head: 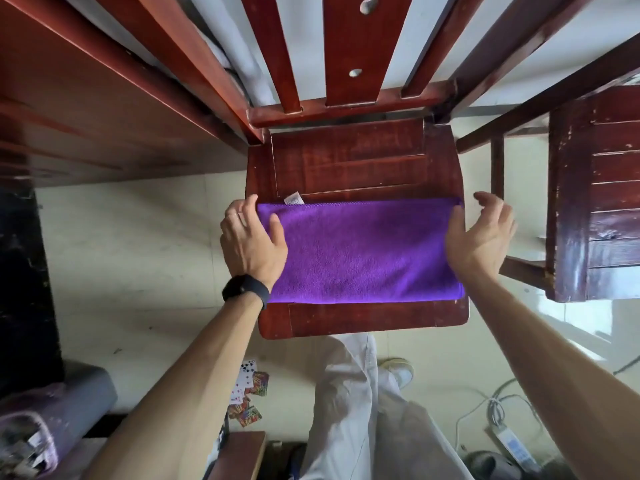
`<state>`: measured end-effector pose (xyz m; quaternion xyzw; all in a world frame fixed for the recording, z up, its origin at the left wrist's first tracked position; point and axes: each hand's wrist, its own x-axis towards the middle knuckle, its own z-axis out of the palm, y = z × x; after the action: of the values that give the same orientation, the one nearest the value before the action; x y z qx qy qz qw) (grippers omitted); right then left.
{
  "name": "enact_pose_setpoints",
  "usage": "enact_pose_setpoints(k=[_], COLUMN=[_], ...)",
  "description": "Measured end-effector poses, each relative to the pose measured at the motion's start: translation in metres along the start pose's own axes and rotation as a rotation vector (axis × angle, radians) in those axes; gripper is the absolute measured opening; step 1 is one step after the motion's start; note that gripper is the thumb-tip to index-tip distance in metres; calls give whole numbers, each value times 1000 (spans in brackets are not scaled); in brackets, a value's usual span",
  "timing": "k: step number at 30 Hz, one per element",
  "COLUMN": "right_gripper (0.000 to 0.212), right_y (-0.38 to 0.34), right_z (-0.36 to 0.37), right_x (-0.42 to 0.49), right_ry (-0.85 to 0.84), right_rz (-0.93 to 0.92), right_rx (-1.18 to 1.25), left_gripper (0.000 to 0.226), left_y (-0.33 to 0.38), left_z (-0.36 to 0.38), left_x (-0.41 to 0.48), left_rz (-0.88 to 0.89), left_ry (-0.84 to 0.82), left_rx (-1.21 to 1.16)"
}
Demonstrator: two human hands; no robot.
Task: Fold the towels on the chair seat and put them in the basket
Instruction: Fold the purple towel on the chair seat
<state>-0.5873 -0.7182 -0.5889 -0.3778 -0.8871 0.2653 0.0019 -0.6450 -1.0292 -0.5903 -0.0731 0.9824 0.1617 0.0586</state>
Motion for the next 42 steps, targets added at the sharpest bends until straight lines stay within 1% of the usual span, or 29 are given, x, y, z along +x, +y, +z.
enact_pose_setpoints(k=[1, 2, 3, 5, 6, 7, 9, 13, 15, 17, 19, 21, 24, 26, 28, 30, 31, 32, 33, 34, 35, 36, 37, 38, 39, 42], right_gripper=[42, 43, 45, 54, 60, 65, 69, 71, 73, 78, 82, 83, 85, 79, 65, 47, 41, 37, 34, 32, 29, 28, 27, 28, 29, 32], right_y=[-3, -5, -6, 0, 7, 14, 29, 38, 36, 37, 42, 49, 56, 58, 63, 68, 72, 76, 79, 81, 83, 85, 85, 85, 83, 79], right_z=[-1, 0, 2, 12, 18, 23, 29, 29, 23, 11, -5, -19, -32, -36, -35, -35, -34, -33, -32, -32, -31, -30, -31, -31, -34, -38], right_x=[-12, -25, -38, -52, -52, -47, -33, -27, -32, -39, -54, -81, -136, -165, -177, -175, -172, -167, -161, -155, -150, -144, -139, -134, -129, -121], right_ry=[40, 46, 14, -118, -183, -231, -268, -264, -247, -239, -233, -244, -341, -390, -382, -356, -332, -309, -307, -325, -362, -408, -455, -497, -534, -595], right_rz=[-97, -204, -310, -473, -495, -478, -447, -491, -465, -430, -378, -285, -175, -131, -79, 23, 77, 132, 190, 238, 273, 300, 326, 352, 372, 398], right_rx=[-73, -133, -187, -304, -369, -421, -482, -494, -523, -583, -594, -549, -521, -494, -359, -112, 2, 85, 129, 153, 151, 141, 125, 112, 96, 59], left_gripper=[46, 50, 55, 66, 70, 71, 72, 72, 71, 68, 65, 64, 75, 81, 80, 74, 70, 65, 61, 57, 53, 50, 47, 44, 40, 26], left_y=[1, 2, 4, 6, 3, -2, -14, -21, -17, -7, 14, 47, 106, 140, 161, 161, 154, 143, 129, 114, 100, 88, 74, 64, 55, 48], left_z=[2, 5, 10, 23, 30, 37, 45, 46, 41, 32, 24, 21, 27, 33, 37, 36, 34, 33, 32, 31, 29, 28, 29, 29, 30, 29], left_x=[-10, -21, -31, -45, -48, -48, -45, -42, -38, -21, 4, 27, 41, 31, 14, -10, -25, -44, -65, -88, -111, -132, -151, -166, -179, -198], left_rz=[102, 210, 297, 365, 351, 316, 280, 311, 328, 402, 505, 596, 721, 789, 781, 682, 595, 468, 283, 48, -201, -414, -557, -626, -639, -590], left_ry=[30, 22, -25, -163, -210, -240, -260, -252, -256, -272, -293, -305, -325, -359, -376, -320, -259, -187, -126, -94, -105, -157, -242, -334, -405, -499], left_rx=[43, 70, 84, 128, 158, 186, 238, 269, 298, 348, 383, 415, 483, 521, 479, 305, 185, 62, -61, -171, -251, -293, -310, -317, -327, -320])
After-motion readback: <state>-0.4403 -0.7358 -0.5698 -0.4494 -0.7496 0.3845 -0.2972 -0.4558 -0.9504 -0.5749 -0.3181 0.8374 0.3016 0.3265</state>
